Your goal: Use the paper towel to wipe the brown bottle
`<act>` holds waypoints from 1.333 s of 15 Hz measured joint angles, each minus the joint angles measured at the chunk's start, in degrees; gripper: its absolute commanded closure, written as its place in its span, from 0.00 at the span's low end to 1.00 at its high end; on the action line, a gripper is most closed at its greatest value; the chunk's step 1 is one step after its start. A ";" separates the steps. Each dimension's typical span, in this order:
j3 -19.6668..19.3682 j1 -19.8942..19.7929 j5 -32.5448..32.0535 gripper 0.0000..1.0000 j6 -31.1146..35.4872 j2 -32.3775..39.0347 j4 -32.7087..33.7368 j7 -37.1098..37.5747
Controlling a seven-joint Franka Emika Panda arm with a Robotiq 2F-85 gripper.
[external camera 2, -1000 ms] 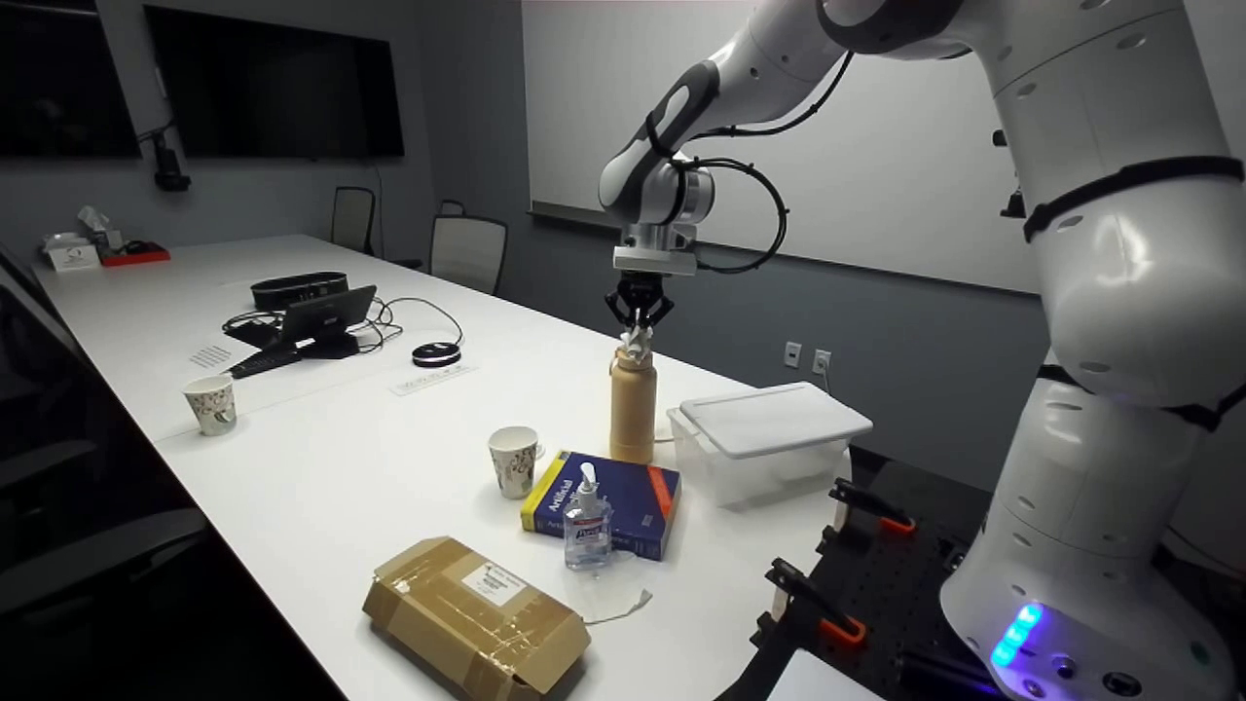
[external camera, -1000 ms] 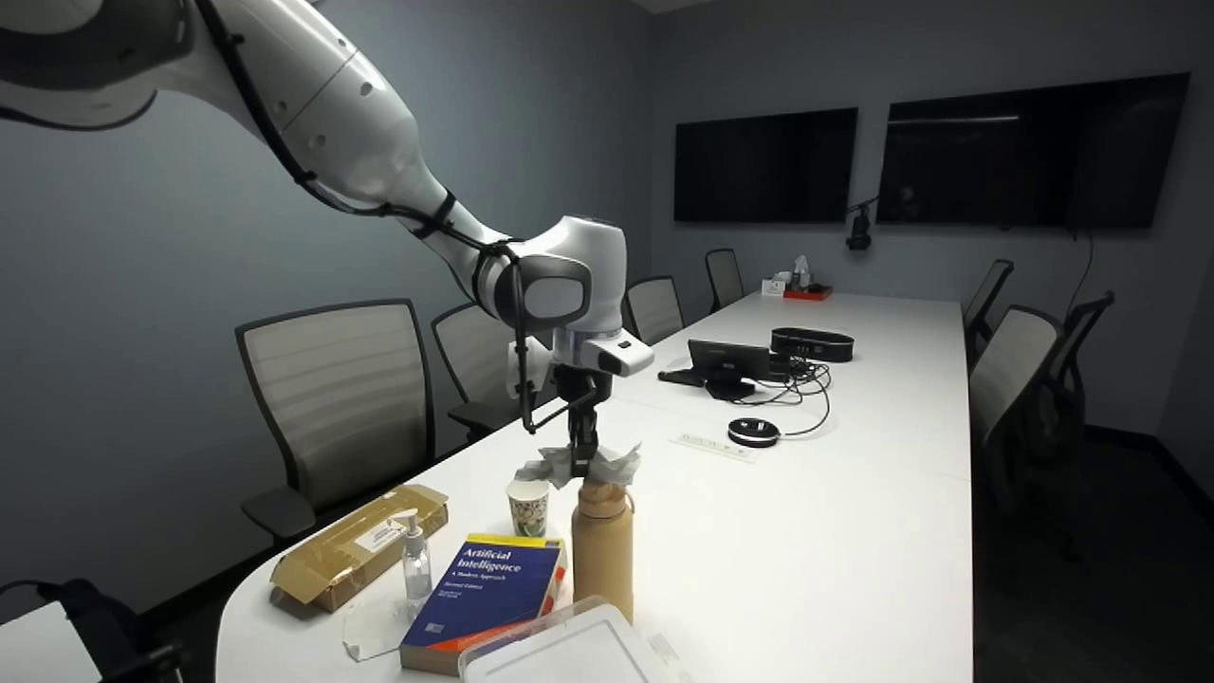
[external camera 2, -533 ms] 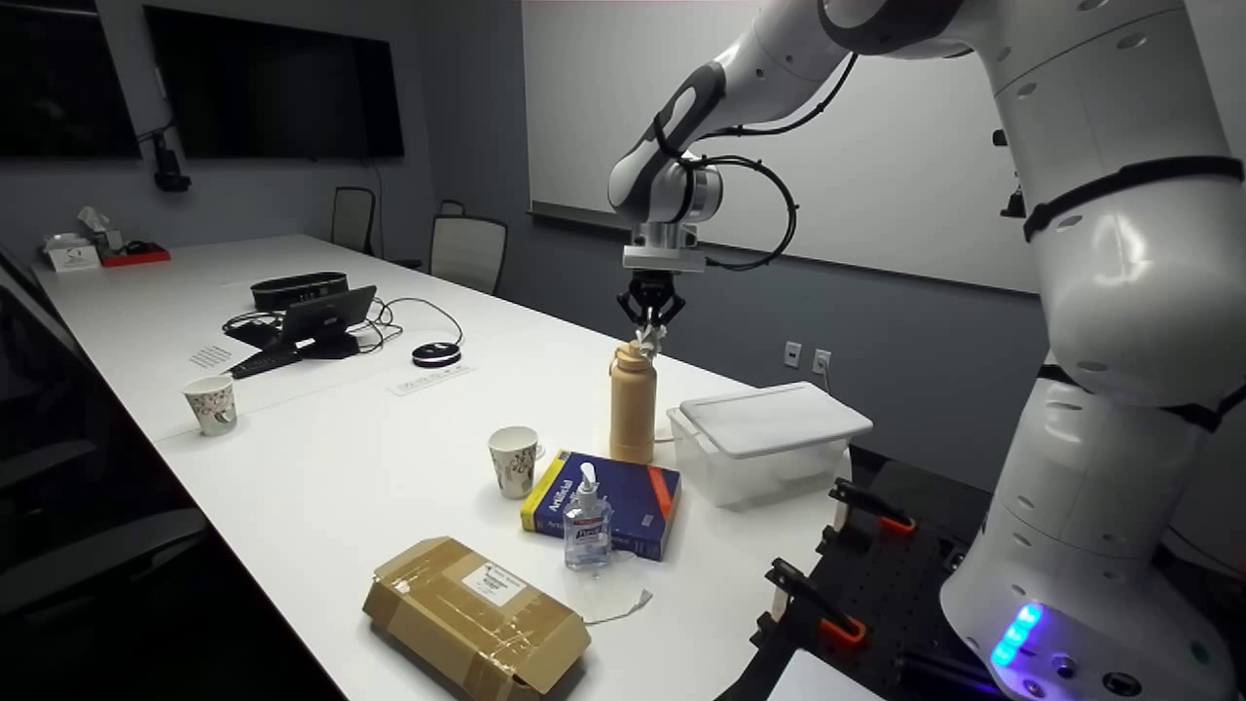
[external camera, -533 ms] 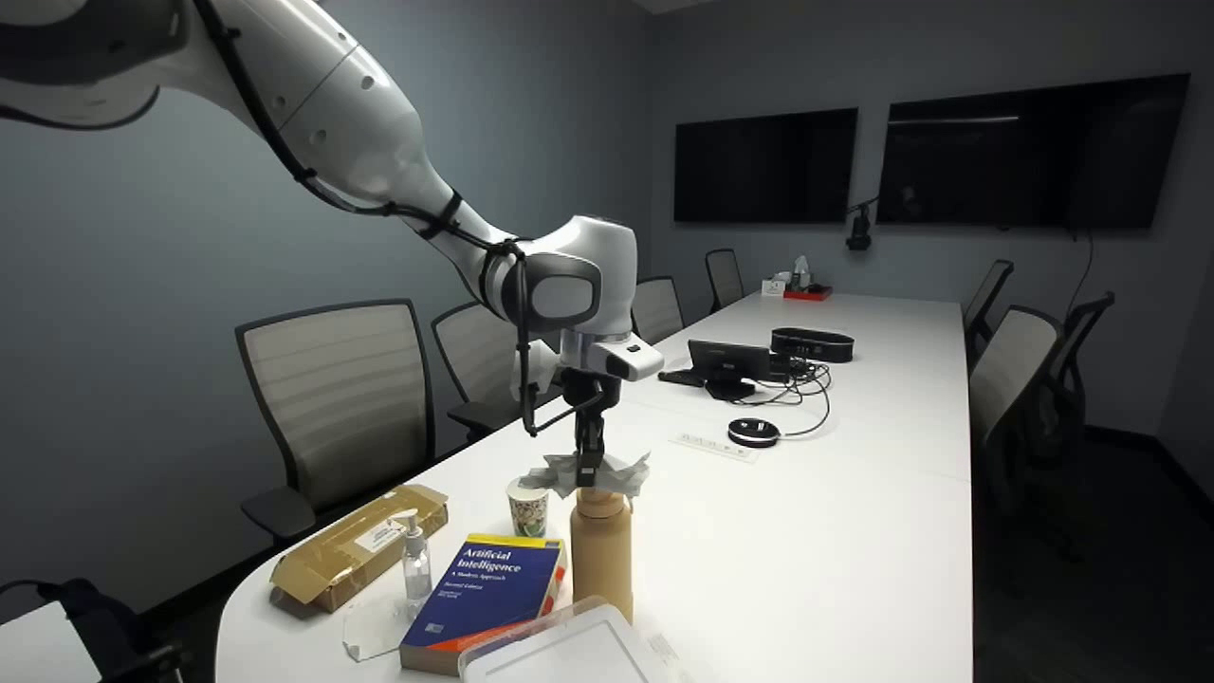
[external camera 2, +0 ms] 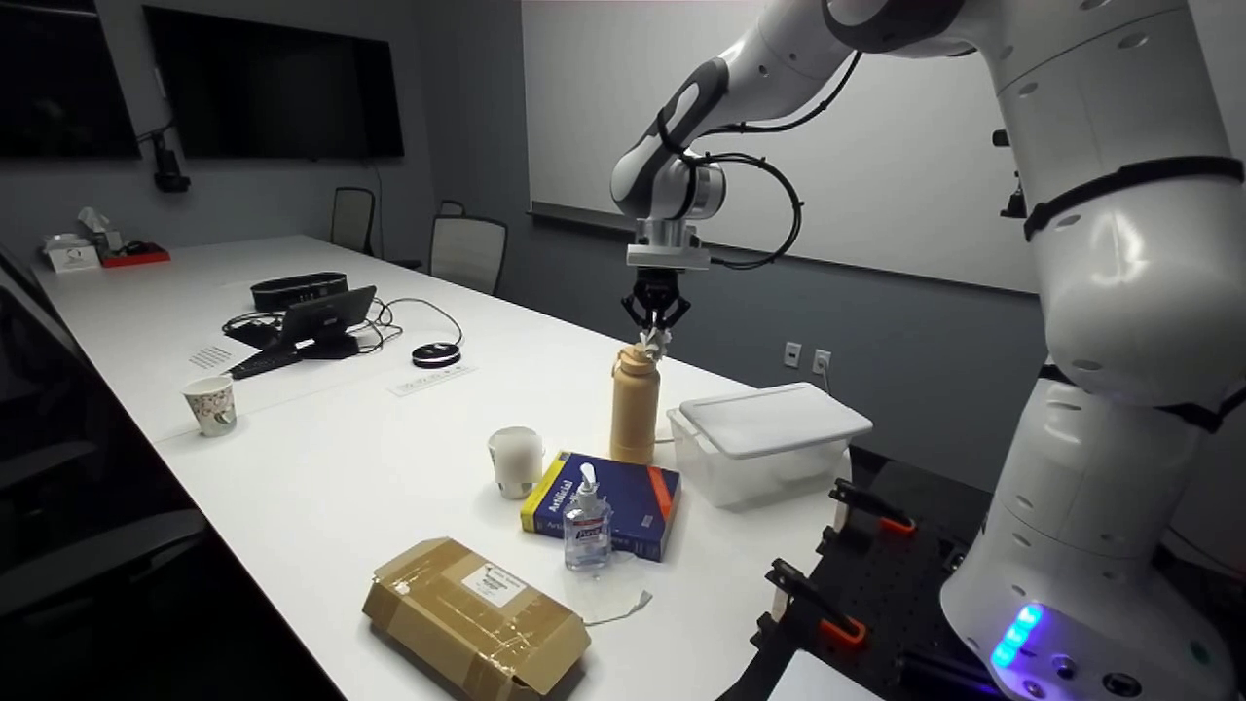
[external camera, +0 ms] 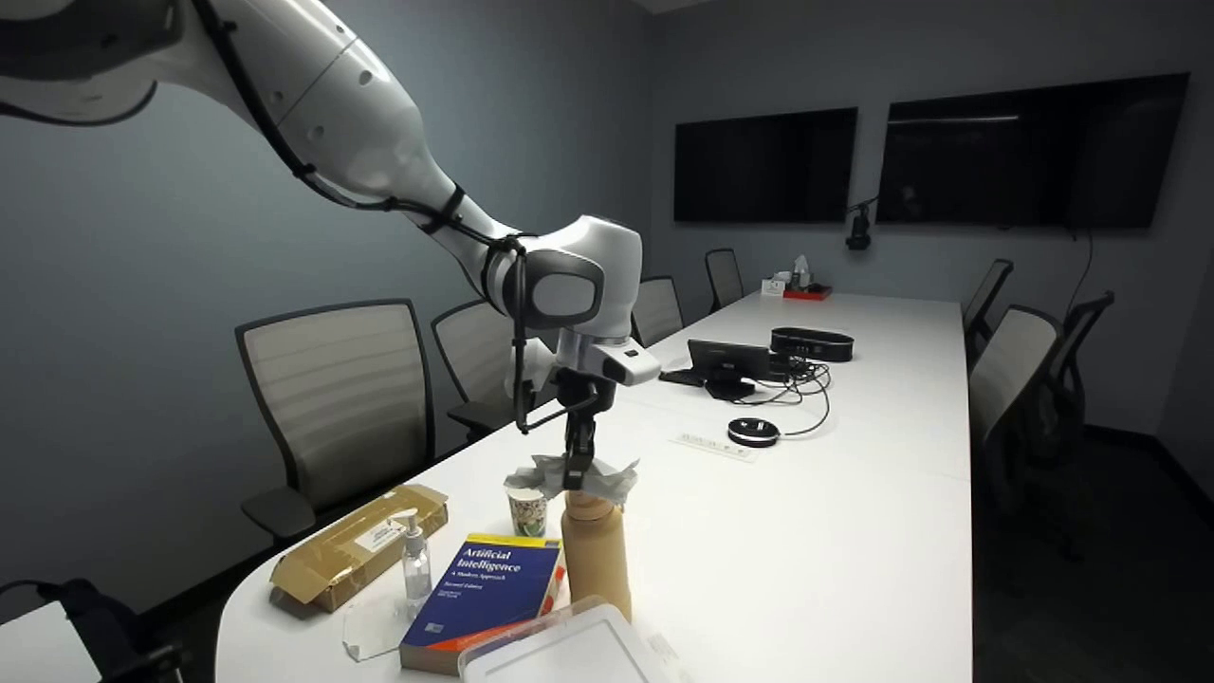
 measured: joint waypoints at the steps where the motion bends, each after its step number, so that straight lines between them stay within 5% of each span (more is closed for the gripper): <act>1: 0.44 0.02 0.02 0.99 0.00 0.00 0.07 -0.01; 10: 3.04 1.96 -0.64 0.99 3.26 0.19 0.37 0.30; 20: -1.38 4.83 -10.00 0.99 8.82 0.58 -0.62 6.28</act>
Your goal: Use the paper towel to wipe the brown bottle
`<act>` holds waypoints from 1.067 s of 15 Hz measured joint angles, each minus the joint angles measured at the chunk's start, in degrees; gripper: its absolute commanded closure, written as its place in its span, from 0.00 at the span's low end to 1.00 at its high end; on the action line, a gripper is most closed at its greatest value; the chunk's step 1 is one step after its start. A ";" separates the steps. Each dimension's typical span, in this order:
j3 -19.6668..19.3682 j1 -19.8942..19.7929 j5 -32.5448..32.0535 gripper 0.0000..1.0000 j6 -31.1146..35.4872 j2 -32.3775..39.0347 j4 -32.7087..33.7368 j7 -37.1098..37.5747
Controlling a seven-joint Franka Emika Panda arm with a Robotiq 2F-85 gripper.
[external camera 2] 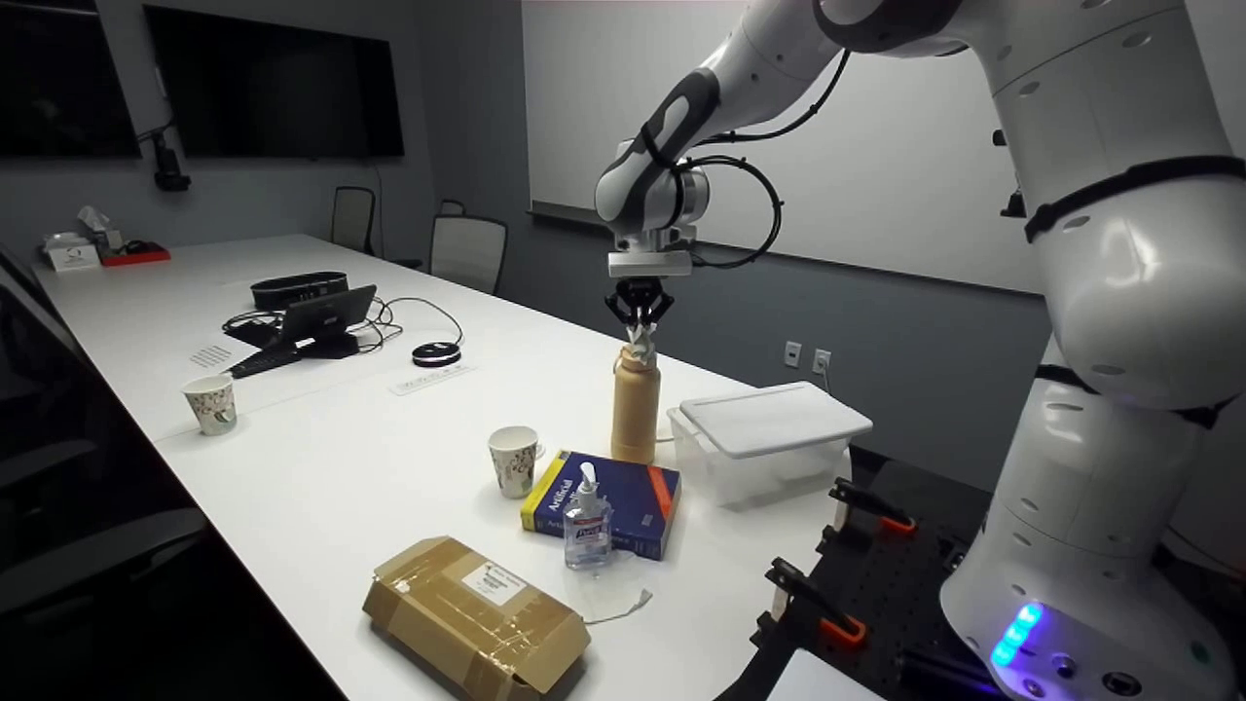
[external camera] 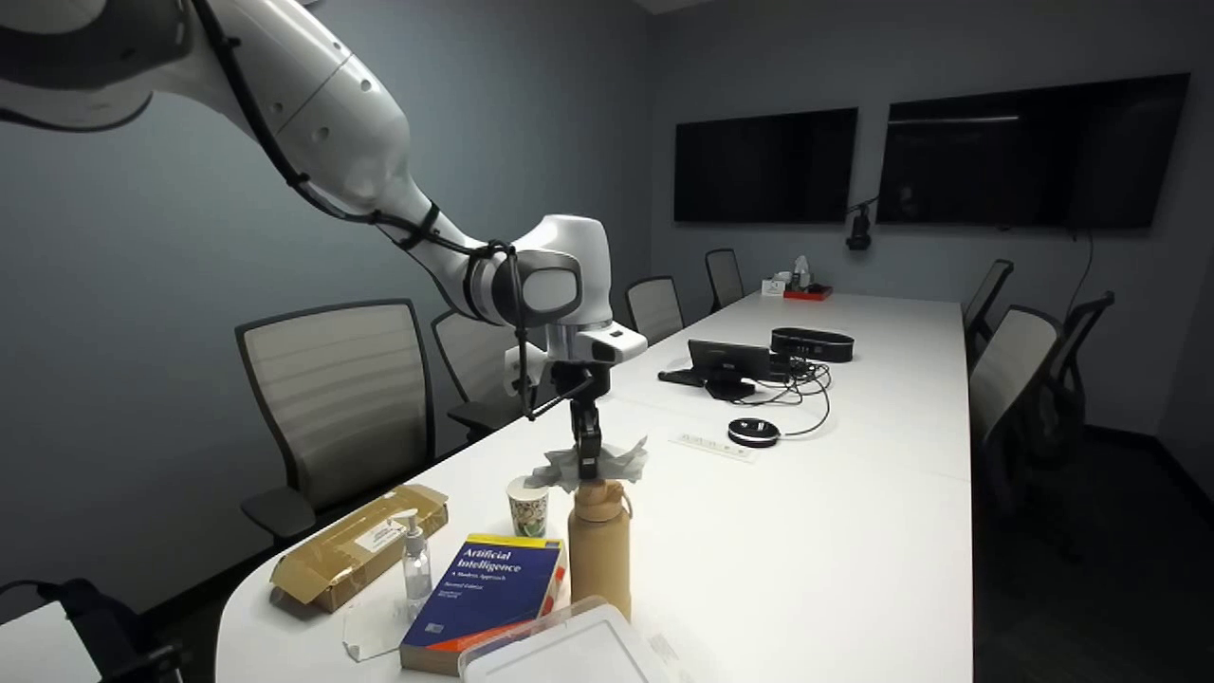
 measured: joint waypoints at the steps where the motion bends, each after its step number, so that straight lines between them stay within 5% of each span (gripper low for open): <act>1: 0.00 0.01 -0.04 0.99 0.04 0.00 -0.01 0.04; 16: -1.79 -0.13 -0.11 0.99 -3.93 -1.41 -0.01 0.50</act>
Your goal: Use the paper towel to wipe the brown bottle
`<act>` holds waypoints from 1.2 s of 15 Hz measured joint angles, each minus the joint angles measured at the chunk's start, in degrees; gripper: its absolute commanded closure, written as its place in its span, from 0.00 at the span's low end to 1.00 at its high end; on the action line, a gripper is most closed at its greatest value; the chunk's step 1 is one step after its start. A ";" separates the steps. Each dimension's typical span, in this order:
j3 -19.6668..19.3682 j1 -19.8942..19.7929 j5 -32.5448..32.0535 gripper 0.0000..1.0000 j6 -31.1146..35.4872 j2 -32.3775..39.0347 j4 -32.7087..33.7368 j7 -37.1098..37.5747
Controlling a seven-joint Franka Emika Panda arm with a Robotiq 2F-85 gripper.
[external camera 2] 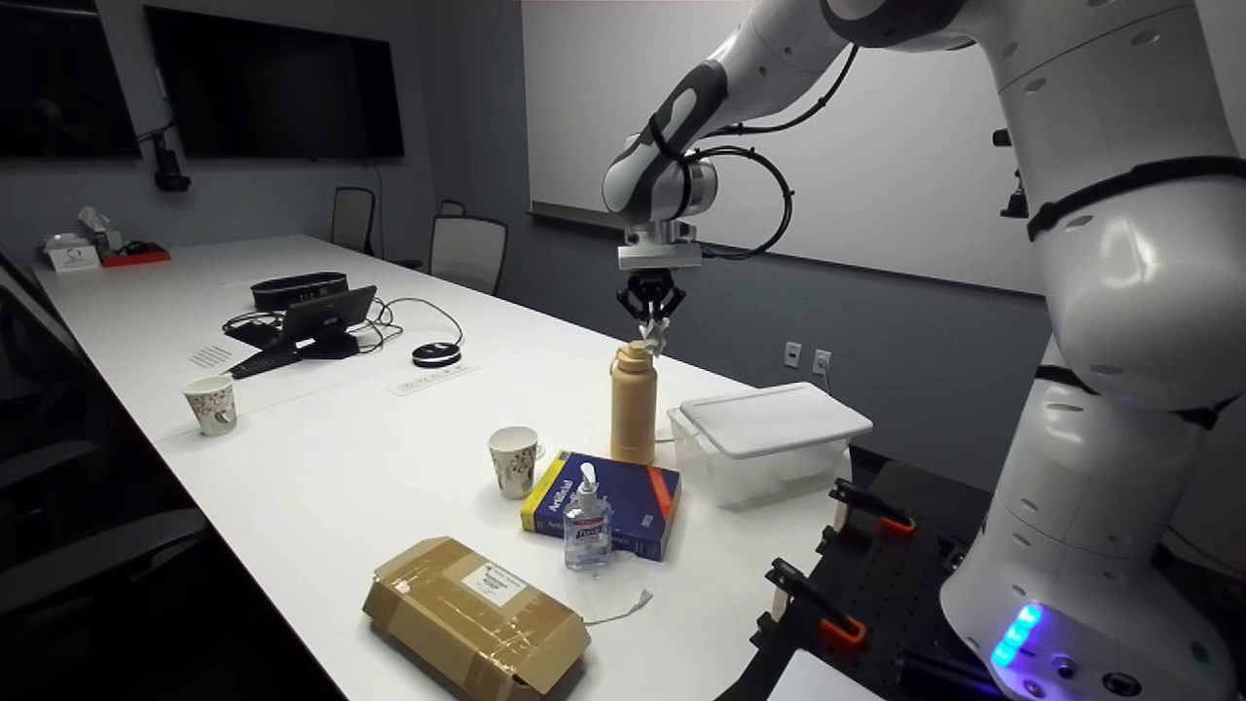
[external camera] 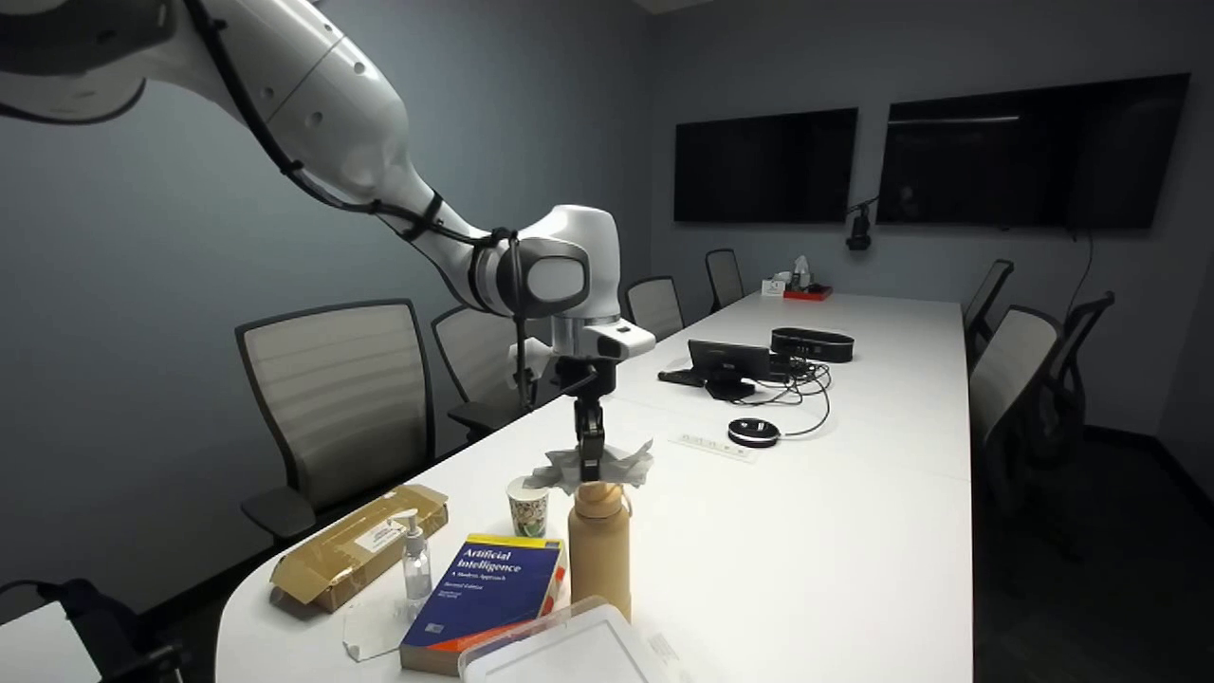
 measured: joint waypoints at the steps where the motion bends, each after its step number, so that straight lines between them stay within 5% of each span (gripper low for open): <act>1: -0.49 0.01 -0.33 0.99 -0.17 -0.19 -0.10 0.46; 7: -1.60 -0.31 -1.68 0.99 -5.90 -0.13 -0.45 2.23; 18: 4.98 -3.75 9.59 0.99 -12.85 0.03 -0.08 -10.06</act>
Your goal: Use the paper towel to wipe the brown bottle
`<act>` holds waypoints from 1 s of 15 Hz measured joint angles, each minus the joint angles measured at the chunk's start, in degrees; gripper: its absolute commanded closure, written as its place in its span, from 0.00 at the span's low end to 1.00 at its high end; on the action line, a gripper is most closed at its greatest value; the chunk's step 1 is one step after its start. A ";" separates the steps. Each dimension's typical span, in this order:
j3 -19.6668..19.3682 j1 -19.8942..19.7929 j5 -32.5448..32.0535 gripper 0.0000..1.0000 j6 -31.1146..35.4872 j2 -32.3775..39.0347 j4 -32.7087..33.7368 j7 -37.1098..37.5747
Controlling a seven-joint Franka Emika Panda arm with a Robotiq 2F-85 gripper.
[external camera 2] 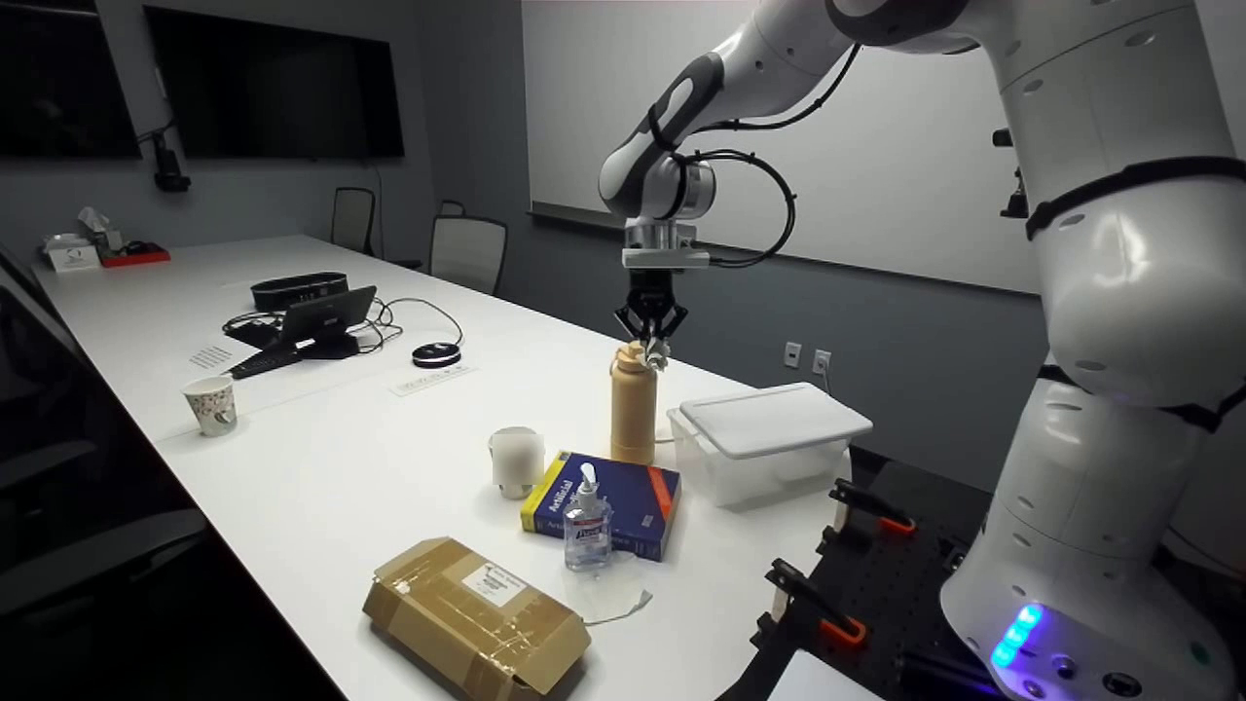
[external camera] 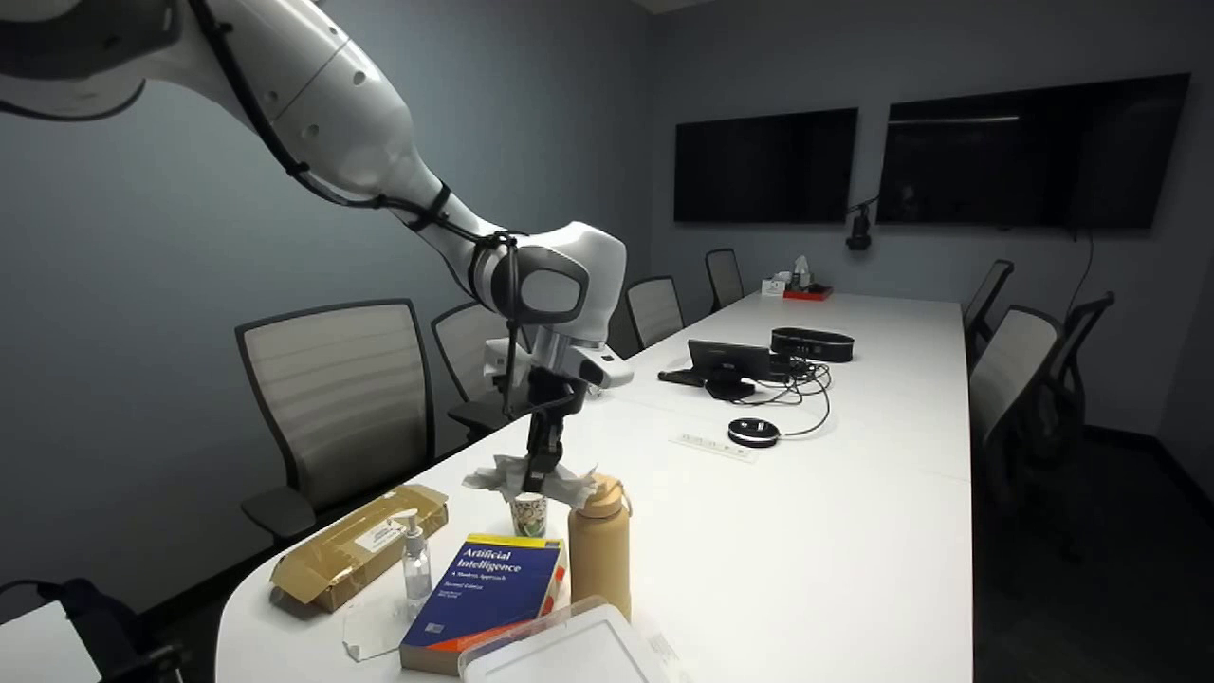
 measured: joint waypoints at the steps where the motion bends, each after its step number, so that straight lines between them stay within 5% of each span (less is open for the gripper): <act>1: 0.28 -0.14 0.78 0.99 -0.13 0.00 0.10 -1.07; 15: 2.93 -1.50 5.27 0.99 0.74 0.08 2.65 -10.25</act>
